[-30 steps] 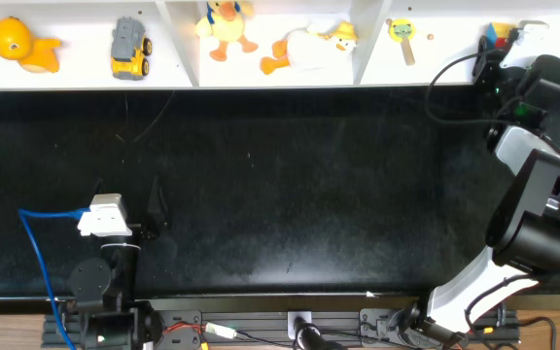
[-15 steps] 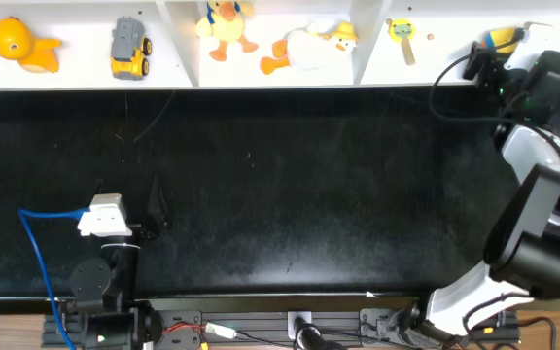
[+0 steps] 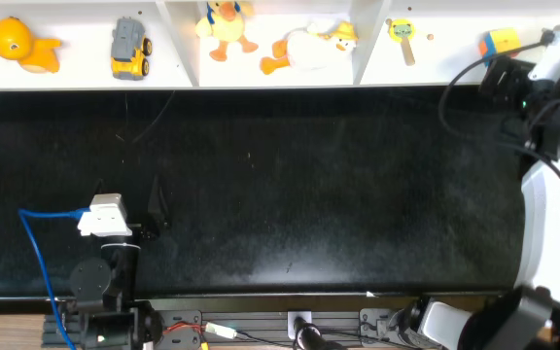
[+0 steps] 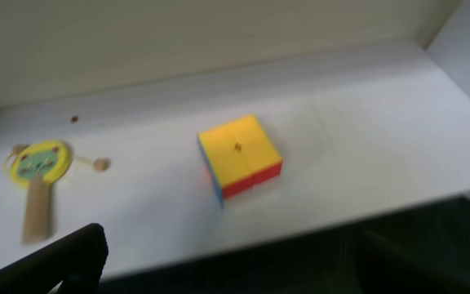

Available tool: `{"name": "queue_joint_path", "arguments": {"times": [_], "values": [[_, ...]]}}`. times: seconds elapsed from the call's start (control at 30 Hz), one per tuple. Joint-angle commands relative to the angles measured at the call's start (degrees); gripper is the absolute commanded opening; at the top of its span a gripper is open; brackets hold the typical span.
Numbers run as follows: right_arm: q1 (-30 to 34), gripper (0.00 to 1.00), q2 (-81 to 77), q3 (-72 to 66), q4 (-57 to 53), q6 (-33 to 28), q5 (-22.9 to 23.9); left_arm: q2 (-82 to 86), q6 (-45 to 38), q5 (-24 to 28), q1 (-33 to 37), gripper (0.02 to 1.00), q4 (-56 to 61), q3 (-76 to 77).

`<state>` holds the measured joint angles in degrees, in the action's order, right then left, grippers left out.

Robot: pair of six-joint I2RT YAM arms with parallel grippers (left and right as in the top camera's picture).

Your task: Store Toys

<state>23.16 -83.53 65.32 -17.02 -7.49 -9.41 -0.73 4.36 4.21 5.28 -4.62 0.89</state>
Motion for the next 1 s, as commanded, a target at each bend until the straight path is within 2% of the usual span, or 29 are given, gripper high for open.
{"name": "queue_joint_path", "arguments": {"times": [0.03, 0.27, 0.6, 0.7, 0.77, 0.83, 1.0], "values": [[-0.7, 0.996, 5.9, 0.6, -6.1, 0.2, 0.7, 0.6, 0.6, -0.3, 0.2, 0.998, 0.3, -0.4], [-4.8, 0.996, 14.7, 0.6, -14.7, -2.8, 0.9, 0.6, 0.6, -0.3, 0.2, 0.998, 0.3, -0.4], [-18.9, 0.996, 24.8, 0.6, -22.5, -2.8, 1.0, 0.6, 0.6, -0.3, 0.2, 0.998, 0.3, -0.4], [-23.7, 0.996, 27.5, 0.6, -25.0, -2.8, 2.9, 0.6, 0.6, -0.3, 0.2, 0.998, 0.3, -0.4], [-27.9, 0.996, 29.8, 0.6, -28.2, -2.8, 6.8, 0.6, 0.6, -0.3, 0.2, 0.998, 0.3, -0.4], [-30.0, 0.996, 31.3, 0.6, -30.7, -2.8, 8.8, 0.6, 0.6, -0.3, 0.2, 0.998, 0.3, -0.4], [-31.5, 0.996, 33.1, 0.6, -36.1, -2.8, 8.9, 0.6, 0.6, -0.3, 0.2, 0.998, 0.3, -0.4]]}}
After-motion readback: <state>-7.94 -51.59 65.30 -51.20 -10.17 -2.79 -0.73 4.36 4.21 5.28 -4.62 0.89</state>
